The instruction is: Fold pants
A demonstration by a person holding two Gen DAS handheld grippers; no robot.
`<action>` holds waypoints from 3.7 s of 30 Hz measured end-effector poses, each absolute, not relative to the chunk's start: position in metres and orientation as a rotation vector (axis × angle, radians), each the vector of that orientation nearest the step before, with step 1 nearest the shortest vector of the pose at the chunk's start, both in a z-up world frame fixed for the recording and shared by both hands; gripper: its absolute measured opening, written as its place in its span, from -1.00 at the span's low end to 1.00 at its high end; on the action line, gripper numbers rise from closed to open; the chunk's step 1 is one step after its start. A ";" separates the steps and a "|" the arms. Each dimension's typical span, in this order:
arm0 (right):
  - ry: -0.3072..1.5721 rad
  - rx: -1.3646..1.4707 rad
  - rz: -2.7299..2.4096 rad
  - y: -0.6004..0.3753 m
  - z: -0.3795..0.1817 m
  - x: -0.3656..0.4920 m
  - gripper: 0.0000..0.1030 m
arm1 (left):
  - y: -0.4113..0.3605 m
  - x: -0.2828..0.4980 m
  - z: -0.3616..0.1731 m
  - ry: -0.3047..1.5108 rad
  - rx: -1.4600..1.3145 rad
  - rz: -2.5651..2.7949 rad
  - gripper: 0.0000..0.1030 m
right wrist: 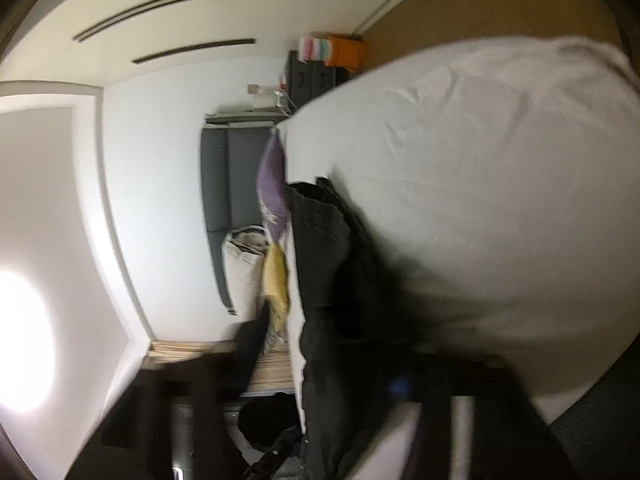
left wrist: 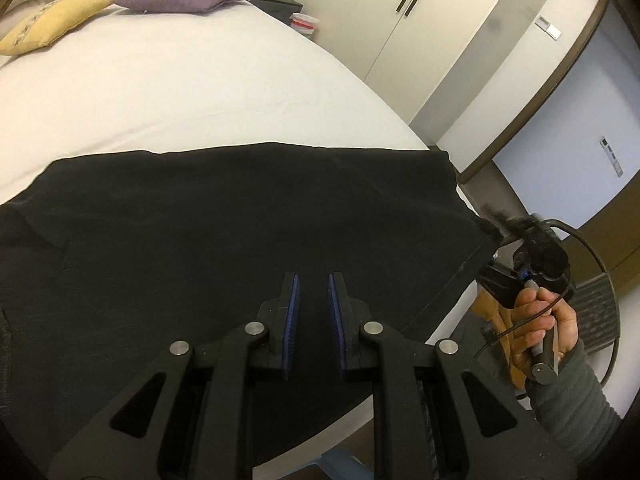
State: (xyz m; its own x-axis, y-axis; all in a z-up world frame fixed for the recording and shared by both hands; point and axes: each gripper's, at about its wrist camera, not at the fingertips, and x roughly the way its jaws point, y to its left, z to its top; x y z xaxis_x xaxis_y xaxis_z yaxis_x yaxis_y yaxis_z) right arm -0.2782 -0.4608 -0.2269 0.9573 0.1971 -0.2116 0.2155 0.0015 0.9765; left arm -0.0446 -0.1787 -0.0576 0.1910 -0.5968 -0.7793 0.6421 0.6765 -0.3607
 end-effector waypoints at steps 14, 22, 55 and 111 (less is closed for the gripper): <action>0.461 1.268 -0.215 -0.437 -0.179 -0.266 -0.81 | -0.149 -0.020 -0.103 1.205 -0.125 -0.825 -0.72; 0.540 0.950 -0.241 -0.390 -0.109 -0.232 -0.84 | -0.109 -0.024 -0.098 1.186 -0.271 -0.806 -0.72; 0.725 0.061 0.105 -0.091 -0.077 -0.141 -0.89 | 0.076 0.012 -0.104 1.268 -0.944 -0.780 0.61; 0.807 0.881 0.423 -0.246 -0.118 -0.092 -0.11 | 0.114 -0.017 -0.015 1.190 -0.429 -0.890 -0.69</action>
State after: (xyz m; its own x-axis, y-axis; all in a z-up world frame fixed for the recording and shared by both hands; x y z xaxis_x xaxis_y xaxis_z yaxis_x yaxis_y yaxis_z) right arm -0.0924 -0.2458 -0.1181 0.6378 0.6290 -0.4445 -0.0083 0.5826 0.8127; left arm -0.0165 0.1137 -0.0147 0.0995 -0.7837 -0.6131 0.3671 0.6016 -0.7095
